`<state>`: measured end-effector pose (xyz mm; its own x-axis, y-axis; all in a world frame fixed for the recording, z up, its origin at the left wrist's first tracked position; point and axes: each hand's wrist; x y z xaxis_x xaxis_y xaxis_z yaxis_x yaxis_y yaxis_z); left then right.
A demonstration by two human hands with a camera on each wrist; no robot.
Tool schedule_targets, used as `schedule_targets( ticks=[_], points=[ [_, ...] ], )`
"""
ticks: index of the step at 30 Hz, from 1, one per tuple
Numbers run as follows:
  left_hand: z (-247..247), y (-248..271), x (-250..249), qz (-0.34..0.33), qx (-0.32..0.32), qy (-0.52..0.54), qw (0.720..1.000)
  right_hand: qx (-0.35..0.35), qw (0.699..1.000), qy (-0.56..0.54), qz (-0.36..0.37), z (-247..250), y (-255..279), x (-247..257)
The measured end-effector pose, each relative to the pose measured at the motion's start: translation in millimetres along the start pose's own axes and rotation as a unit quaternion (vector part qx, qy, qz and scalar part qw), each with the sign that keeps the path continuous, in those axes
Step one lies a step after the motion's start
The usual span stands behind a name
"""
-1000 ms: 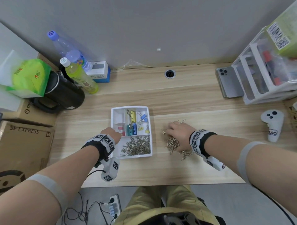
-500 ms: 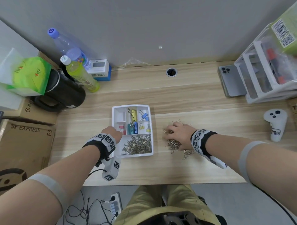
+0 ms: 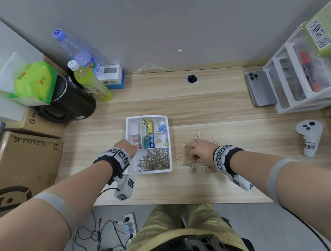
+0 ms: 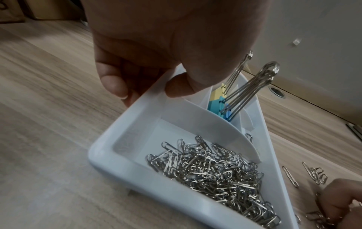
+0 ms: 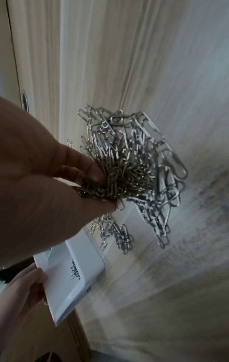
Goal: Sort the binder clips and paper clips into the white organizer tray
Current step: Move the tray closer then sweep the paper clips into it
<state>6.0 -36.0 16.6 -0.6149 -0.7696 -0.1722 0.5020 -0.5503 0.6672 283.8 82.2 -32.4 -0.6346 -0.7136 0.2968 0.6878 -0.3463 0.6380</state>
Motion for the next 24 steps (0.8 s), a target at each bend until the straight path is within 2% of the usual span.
schedule_targets(
  ticks=[13, 18, 24],
  points=[
    [0.7, -0.1, 2.1, -0.011, 0.002, 0.004, 1.0, -0.009, 0.995, -0.081, -0.054, 21.5, 1.1, 8.3],
    [1.2, 1.8, 3.2, -0.019, 0.0, 0.006, 1.0, -0.023, 0.991, -0.129, -0.042, 32.1, -2.3, 28.5],
    [1.6, 0.6, 11.2, -0.026, 0.008, 0.001, 1.0, -0.022, 0.986, -0.165, 0.006, 41.9, -17.2, 82.0]
  ],
)
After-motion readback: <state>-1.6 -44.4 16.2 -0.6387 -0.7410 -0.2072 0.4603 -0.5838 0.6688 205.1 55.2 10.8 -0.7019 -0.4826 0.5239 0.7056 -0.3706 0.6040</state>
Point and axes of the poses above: each hand's wrist, its own y-axis away from the middle knuckle, its own z-axis out of the back of the hand, x = y × z, and after that the axes turned 12 degrees about -z, right-handed
